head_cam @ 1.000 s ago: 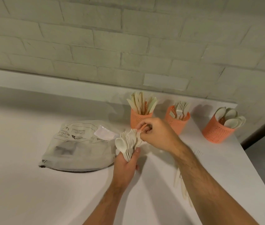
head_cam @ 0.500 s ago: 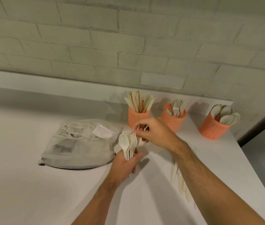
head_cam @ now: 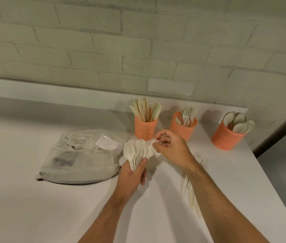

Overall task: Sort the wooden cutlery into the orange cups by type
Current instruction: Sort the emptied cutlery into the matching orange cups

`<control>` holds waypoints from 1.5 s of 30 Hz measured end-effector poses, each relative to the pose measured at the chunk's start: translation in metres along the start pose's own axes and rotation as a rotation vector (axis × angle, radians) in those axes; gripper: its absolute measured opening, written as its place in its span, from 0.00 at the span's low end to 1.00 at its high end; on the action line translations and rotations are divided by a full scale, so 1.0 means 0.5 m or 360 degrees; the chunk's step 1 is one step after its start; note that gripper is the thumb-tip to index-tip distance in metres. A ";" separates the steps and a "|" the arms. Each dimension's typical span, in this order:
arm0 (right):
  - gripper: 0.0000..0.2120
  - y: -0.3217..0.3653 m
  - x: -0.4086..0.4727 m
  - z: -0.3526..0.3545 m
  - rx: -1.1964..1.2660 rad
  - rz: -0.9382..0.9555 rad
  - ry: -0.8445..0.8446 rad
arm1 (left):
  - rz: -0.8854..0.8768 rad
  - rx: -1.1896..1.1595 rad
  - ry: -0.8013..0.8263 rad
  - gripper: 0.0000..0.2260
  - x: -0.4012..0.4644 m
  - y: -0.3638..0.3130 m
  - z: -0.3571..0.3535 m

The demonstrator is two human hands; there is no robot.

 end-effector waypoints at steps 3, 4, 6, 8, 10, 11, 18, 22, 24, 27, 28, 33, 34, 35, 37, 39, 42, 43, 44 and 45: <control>0.09 -0.013 -0.014 0.006 0.0150 -0.0021 0.0002 | 0.0001 0.0008 0.0013 0.13 0.007 -0.001 -0.021; 0.09 -0.009 -0.018 0.017 0.0175 0.0009 -0.0041 | 0.0016 0.0003 0.0015 0.12 0.009 -0.002 -0.028; 0.14 0.016 -0.021 0.056 0.0210 0.0123 -0.0188 | 0.0057 -0.0038 0.0003 0.12 0.015 -0.003 -0.037; 0.16 0.056 -0.020 0.122 0.0232 0.0273 -0.0406 | 0.0092 -0.0089 -0.0010 0.13 0.022 -0.003 -0.041; 0.15 0.097 -0.014 0.200 0.0107 0.0431 -0.0669 | 0.0131 -0.0139 0.0002 0.13 0.028 -0.001 -0.046; 0.14 0.112 -0.010 0.235 -0.0007 0.0495 -0.0791 | 0.0154 -0.0145 0.0004 0.13 0.030 0.002 -0.049; 0.14 0.168 0.042 0.264 -0.0344 0.0785 -0.0877 | 0.0177 -0.0069 0.0013 0.10 0.040 0.016 -0.047; 0.13 0.165 0.070 0.210 -0.0704 0.0849 -0.0670 | 0.0167 -0.0049 -0.0008 0.09 0.039 0.019 -0.045; 0.13 0.154 0.074 0.209 -0.0846 0.0917 -0.0719 | 0.0166 -0.0059 -0.0010 0.10 0.038 0.018 -0.045; 0.13 0.146 0.085 0.235 -0.0960 0.0982 -0.0849 | 0.0150 -0.0060 -0.0006 0.11 0.039 0.018 -0.044; 0.13 0.143 0.090 0.243 -0.0994 0.0990 -0.0866 | 0.0149 -0.0057 -0.0006 0.11 0.039 0.018 -0.044; 0.15 0.099 0.123 0.240 -0.0880 0.0869 -0.0752 | 0.0158 -0.0025 -0.0008 0.11 0.039 0.019 -0.042; 0.15 0.080 0.132 0.236 -0.0859 0.0804 -0.0706 | 0.0161 -0.0026 -0.0009 0.11 0.039 0.019 -0.042; 0.15 0.059 0.141 0.232 -0.0884 0.0716 -0.0669 | 0.0165 -0.0027 -0.0009 0.11 0.039 0.019 -0.042; 0.13 0.021 0.159 0.225 -0.1093 0.0561 -0.0626 | 0.0168 -0.0026 -0.0008 0.11 0.039 0.018 -0.042; 0.12 0.001 0.170 0.220 -0.1349 0.0357 -0.0549 | 0.0172 -0.0022 -0.0007 0.11 0.040 0.018 -0.042; 0.19 0.011 0.160 0.222 -0.1523 0.0029 -0.0411 | 0.0181 -0.0028 -0.0005 0.11 0.041 0.019 -0.042; 0.20 0.019 0.148 0.226 -0.1472 0.0021 -0.0422 | 0.0182 -0.0029 -0.0004 0.11 0.041 0.020 -0.042; 0.20 0.028 0.133 0.230 -0.1392 0.0066 -0.0458 | 0.0183 -0.0025 -0.0002 0.11 0.041 0.021 -0.042; 0.18 0.038 0.114 0.233 -0.1304 0.0130 -0.0460 | 0.0181 -0.0019 -0.0002 0.11 0.042 0.023 -0.042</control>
Point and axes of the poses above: each hand's wrist, its own x-axis towards the middle knuckle, its own z-axis out of the back of the hand, y = z × x, the point moved 2 cm from there along x, towards the middle knuckle, and after that the axes turned 8 degrees about y, right-handed, at the moved point
